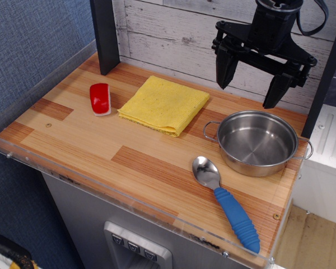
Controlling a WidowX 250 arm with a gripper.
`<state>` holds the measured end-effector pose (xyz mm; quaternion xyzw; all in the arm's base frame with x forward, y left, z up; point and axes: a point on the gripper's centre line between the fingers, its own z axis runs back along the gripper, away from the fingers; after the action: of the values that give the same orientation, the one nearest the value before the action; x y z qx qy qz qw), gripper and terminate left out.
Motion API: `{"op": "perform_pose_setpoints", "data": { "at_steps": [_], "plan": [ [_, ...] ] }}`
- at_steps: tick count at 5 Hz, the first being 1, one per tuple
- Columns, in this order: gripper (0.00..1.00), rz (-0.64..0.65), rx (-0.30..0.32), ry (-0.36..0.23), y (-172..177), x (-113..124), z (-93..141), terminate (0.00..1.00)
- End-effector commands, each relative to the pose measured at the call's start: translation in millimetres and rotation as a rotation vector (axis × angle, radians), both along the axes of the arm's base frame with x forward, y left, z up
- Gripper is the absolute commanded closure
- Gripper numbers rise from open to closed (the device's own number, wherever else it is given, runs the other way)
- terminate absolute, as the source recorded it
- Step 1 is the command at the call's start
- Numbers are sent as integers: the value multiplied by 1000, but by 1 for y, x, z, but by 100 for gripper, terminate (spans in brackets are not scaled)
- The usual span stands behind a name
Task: Place the sushi to the left of the blue spoon
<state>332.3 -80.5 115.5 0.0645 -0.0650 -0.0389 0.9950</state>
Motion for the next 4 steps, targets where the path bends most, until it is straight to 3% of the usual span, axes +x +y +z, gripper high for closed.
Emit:
{"op": "perform_pose_setpoints", "data": {
  "at_steps": [1, 4],
  "plan": [
    [0, 0, 0, 0, 0, 0, 0, 0],
    [0, 79, -2, -12, 70, -26, -12, 0]
  ]
}}
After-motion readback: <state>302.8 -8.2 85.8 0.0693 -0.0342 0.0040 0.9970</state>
